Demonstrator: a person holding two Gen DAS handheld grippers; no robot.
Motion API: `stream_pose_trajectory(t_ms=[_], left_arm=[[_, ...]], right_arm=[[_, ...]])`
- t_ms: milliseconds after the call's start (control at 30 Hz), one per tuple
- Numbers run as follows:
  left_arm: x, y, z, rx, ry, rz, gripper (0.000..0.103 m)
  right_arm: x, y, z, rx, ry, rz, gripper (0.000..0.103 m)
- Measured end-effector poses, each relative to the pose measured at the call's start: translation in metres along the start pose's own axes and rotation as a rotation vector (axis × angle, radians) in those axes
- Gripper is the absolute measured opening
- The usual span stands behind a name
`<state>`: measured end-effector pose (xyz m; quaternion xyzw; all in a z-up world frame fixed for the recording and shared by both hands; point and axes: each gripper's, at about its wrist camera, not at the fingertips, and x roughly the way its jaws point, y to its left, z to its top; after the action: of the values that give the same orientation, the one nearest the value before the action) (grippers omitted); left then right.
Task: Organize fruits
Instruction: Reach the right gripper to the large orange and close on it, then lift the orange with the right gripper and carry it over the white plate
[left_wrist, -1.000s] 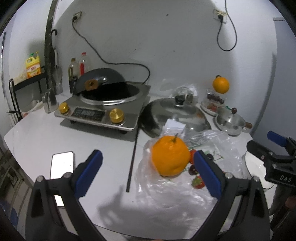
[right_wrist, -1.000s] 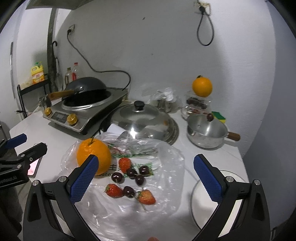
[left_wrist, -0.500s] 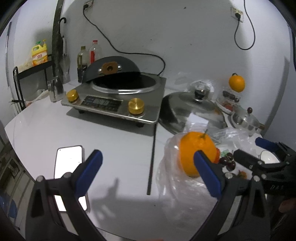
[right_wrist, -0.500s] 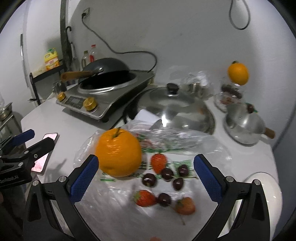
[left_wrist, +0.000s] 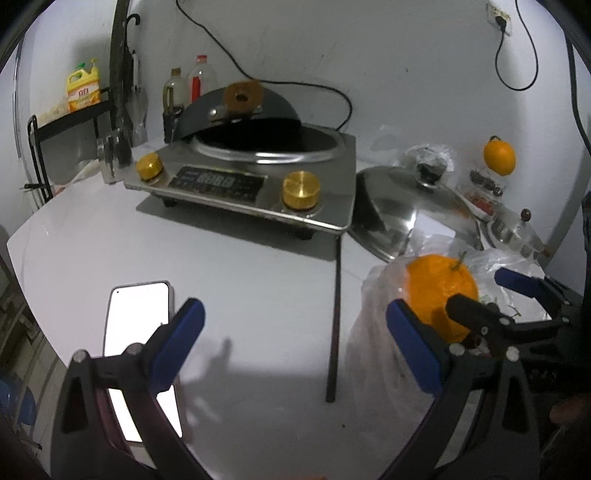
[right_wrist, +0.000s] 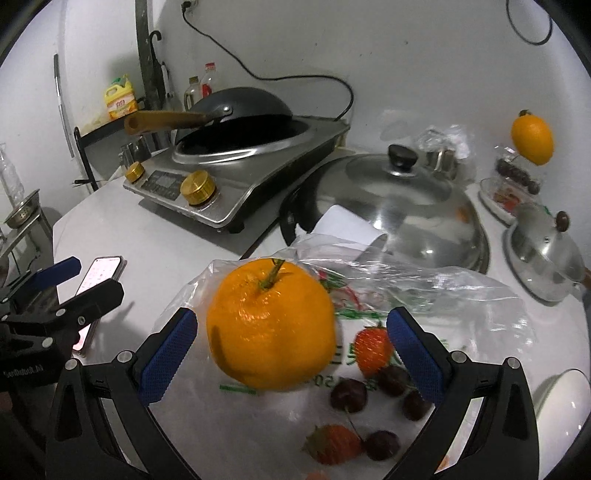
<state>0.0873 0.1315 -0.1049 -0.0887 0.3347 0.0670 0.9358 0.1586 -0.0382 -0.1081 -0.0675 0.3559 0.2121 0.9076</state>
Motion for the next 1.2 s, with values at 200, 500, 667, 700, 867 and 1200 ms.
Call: stream_pose_trajectory(t_ms=[200, 500, 667, 700, 867, 1200], left_arm=[[0.016, 0.004, -0.002, -0.009, 0.030, 0.002, 0.099], [0.026, 0.006, -0.004, -0.015, 0.049, -0.006, 0.099], [0.028, 0.006, -0.005, -0.019, 0.055, -0.010, 0.099], [0.029, 0.006, -0.005, -0.019, 0.055, -0.009, 0.099], [0.025, 0.004, -0.006, -0.018, 0.050, -0.013, 0.099], [0.007, -0.003, -0.007, -0.010, 0.025, -0.020, 0.099]], right_arm=[[0.025, 0.003, 0.001, -0.005, 0.042, 0.025, 0.103], [0.049, 0.003, 0.000, 0.013, 0.109, 0.064, 0.103], [0.051, 0.004, -0.001, 0.005, 0.109, 0.084, 0.097], [0.050, 0.005, -0.001, -0.001, 0.106, 0.084, 0.097], [0.049, 0.003, -0.001, 0.005, 0.106, 0.093, 0.095], [0.021, 0.000, -0.002, 0.023, 0.062, 0.103, 0.094]])
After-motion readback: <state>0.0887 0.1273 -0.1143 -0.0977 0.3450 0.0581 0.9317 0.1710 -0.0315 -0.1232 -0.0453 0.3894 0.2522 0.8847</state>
